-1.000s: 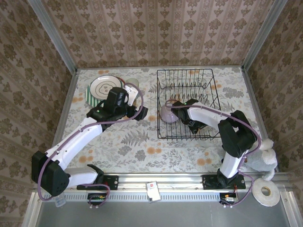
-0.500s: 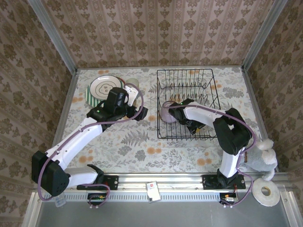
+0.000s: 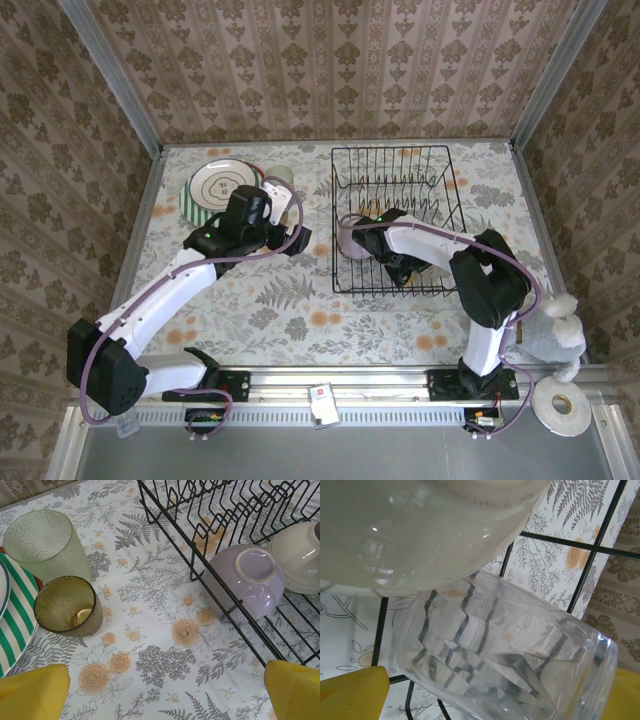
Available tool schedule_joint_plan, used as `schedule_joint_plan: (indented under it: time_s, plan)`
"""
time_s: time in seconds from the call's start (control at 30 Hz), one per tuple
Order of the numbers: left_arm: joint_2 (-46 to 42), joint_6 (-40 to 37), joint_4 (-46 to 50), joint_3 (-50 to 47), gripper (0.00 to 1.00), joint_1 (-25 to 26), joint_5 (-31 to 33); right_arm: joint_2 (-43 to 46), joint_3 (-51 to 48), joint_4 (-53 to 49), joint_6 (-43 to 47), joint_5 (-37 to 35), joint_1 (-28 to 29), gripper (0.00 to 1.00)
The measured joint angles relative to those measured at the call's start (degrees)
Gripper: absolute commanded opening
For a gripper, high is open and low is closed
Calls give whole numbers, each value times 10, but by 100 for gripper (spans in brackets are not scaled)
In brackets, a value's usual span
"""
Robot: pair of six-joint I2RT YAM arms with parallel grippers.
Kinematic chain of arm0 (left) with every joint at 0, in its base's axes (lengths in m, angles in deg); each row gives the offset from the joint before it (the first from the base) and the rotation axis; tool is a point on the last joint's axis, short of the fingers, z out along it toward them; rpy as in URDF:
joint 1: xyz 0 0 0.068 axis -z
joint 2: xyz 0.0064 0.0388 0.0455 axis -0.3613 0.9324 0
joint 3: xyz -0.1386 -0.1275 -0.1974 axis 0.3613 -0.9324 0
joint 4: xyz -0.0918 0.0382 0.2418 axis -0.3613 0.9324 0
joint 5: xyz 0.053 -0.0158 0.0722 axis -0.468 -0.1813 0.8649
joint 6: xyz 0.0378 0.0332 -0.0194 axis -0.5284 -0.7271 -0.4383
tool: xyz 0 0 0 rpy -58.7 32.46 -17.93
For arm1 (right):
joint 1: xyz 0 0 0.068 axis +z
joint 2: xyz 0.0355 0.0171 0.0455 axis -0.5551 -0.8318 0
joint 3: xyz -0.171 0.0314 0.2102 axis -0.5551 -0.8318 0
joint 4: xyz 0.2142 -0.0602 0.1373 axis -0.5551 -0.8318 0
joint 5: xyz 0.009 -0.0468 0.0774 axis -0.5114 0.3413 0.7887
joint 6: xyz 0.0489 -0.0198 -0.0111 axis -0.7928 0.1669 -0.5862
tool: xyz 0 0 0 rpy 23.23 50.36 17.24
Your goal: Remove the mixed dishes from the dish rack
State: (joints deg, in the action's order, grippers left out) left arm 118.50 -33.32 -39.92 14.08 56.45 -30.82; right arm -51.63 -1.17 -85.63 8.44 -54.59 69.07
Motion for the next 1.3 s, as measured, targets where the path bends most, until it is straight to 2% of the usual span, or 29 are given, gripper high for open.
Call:
schedule_joint_plan:
  time_s: [0.5, 0.6, 0.77, 0.87, 1.0, 1.13, 1.3]
  plan:
    - [-6, -2, 0, 0, 100, 0, 1, 78, 18, 17, 3, 96, -1, 100]
    - [-11, -2, 0, 0, 100, 0, 1, 113, 18, 28, 4, 120, -21, 100]
    - [-26, -1, -2, -1, 100, -1, -22, 176, 8, 56, 7, 154, -85, 100]
    - [-45, 1, -10, -8, 100, -1, -62, 199, -16, 76, 14, 182, -126, 100]
    - [-78, 1, -35, -20, 100, -1, -160, 209, -50, 99, 22, 224, -166, 100]
    - [-105, 8, -77, -37, 100, -1, -279, 209, -69, 116, 30, 259, -179, 100]
    - [-117, 34, -130, -61, 100, -1, -367, 209, -81, 139, 37, 288, -187, 91]
